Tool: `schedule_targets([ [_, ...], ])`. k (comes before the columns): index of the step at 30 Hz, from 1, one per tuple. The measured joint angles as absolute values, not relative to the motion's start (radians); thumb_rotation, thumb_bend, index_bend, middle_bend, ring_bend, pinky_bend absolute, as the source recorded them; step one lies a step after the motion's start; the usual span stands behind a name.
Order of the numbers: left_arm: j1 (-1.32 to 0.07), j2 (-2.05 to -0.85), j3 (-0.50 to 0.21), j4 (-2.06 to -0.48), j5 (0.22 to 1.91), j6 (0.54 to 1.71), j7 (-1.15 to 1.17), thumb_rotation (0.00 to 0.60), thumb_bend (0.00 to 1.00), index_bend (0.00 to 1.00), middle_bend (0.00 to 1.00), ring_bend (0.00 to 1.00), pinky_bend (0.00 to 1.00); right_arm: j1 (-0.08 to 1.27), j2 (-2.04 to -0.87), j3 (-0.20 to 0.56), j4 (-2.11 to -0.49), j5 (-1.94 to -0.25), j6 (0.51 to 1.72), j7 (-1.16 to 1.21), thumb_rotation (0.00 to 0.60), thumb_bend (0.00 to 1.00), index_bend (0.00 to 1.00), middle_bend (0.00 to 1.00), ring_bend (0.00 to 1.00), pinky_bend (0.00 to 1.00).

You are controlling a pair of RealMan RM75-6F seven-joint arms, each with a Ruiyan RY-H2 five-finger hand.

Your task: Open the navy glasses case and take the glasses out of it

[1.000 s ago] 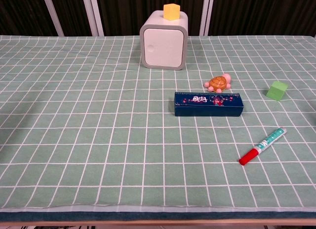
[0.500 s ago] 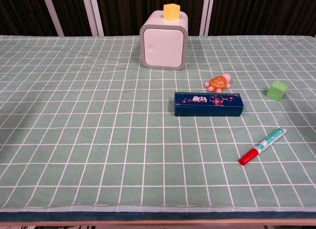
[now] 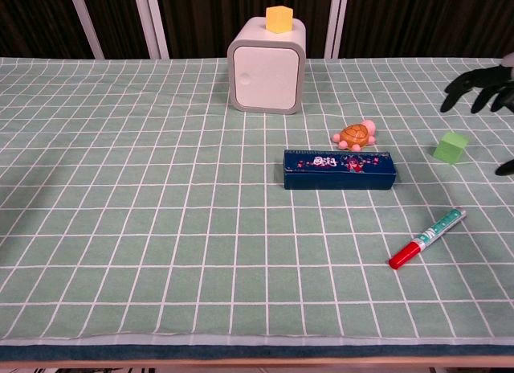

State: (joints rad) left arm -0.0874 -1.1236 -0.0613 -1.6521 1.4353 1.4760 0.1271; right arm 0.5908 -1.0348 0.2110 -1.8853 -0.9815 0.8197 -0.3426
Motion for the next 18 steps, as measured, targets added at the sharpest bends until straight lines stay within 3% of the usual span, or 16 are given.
schedule_targets([
  [5,-0.089,-1.120,-0.064,-1.659,1.424,1.468,0.118,0.600,0.40,0.06,0.00,0.00,0.00,0.738,-1.086,0.223,-1.890,-0.753,0.785,-0.437,0.600,0.11,0.22,0.12,0.21,0.21],
  [11,-0.091,-1.118,-0.065,-1.660,1.418,1.460,0.110,0.600,0.40,0.06,0.00,0.00,0.00,0.921,-1.201,0.211,-1.862,-0.517,0.806,-0.559,0.600,0.22,0.25,0.14,0.21,0.21],
  [18,-0.095,-1.115,-0.065,-1.663,1.415,1.451,0.102,0.600,0.40,0.06,0.00,0.00,0.00,1.052,-1.336,0.194,-1.814,-0.371,0.887,-0.642,0.600,0.28,0.25,0.16,0.21,0.21],
])
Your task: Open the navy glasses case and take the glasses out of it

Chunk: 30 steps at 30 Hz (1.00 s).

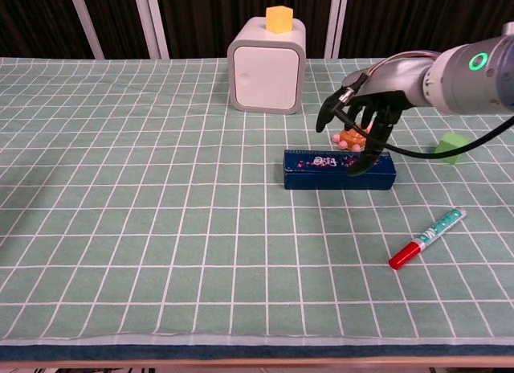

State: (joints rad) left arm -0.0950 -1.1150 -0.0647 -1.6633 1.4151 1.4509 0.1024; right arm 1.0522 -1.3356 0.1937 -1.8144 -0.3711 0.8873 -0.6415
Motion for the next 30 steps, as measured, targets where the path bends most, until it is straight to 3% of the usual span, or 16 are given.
schedule_targets([
  [12,-0.098,-1.113,-0.066,-1.669,1.405,1.442,0.093,0.600,0.41,0.06,0.00,0.00,0.00,1.108,-1.478,0.196,-1.725,-0.337,0.969,-0.648,0.600,0.39,0.26,0.19,0.23,0.21],
  [30,-0.100,-1.107,-0.069,-1.682,1.391,1.434,0.079,0.600,0.42,0.06,0.00,0.00,0.00,1.206,-1.563,0.221,-1.601,-0.141,0.953,-0.722,0.600,0.38,0.21,0.20,0.23,0.21],
])
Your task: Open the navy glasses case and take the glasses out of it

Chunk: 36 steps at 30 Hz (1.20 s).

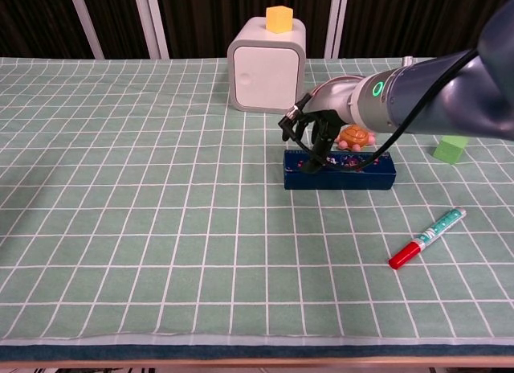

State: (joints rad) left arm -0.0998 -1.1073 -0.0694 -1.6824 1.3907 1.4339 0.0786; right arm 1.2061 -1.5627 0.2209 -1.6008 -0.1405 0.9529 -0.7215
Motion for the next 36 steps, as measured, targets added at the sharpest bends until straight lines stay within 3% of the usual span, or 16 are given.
schedule_targets([
  [36,-0.102,-1.099,-0.067,-1.694,1.377,1.420,0.071,0.600,0.43,0.06,0.00,0.00,0.00,1.167,-1.708,0.233,-1.552,-0.263,1.064,-0.726,0.600,0.51,0.22,0.21,0.23,0.21],
])
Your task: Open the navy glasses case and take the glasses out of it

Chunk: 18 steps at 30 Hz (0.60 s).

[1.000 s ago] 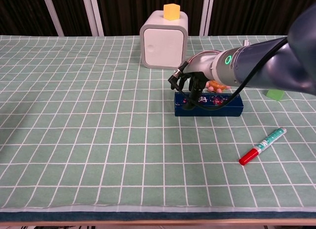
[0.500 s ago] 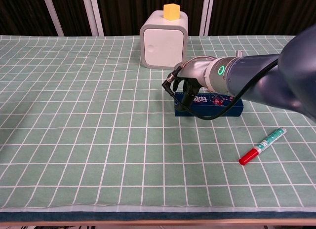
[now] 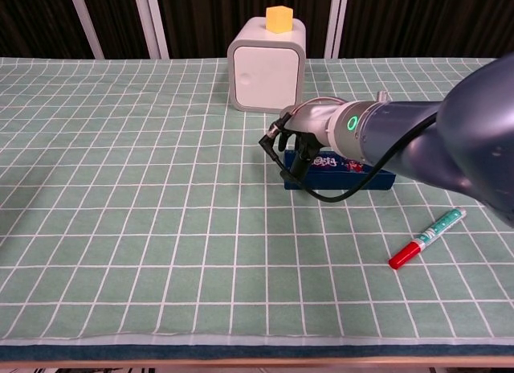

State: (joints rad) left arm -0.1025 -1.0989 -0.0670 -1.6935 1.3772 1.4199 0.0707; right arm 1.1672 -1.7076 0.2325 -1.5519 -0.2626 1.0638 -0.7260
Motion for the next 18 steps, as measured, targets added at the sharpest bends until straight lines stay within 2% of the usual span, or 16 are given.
schedule_targets([
  [18,-0.103,-1.096,-0.066,-1.697,1.373,1.414,0.065,0.600,0.43,0.06,0.00,0.00,0.00,1.143,-1.724,0.250,-1.535,-0.273,1.054,-0.738,0.600,0.52,0.22,0.22,0.25,0.21],
])
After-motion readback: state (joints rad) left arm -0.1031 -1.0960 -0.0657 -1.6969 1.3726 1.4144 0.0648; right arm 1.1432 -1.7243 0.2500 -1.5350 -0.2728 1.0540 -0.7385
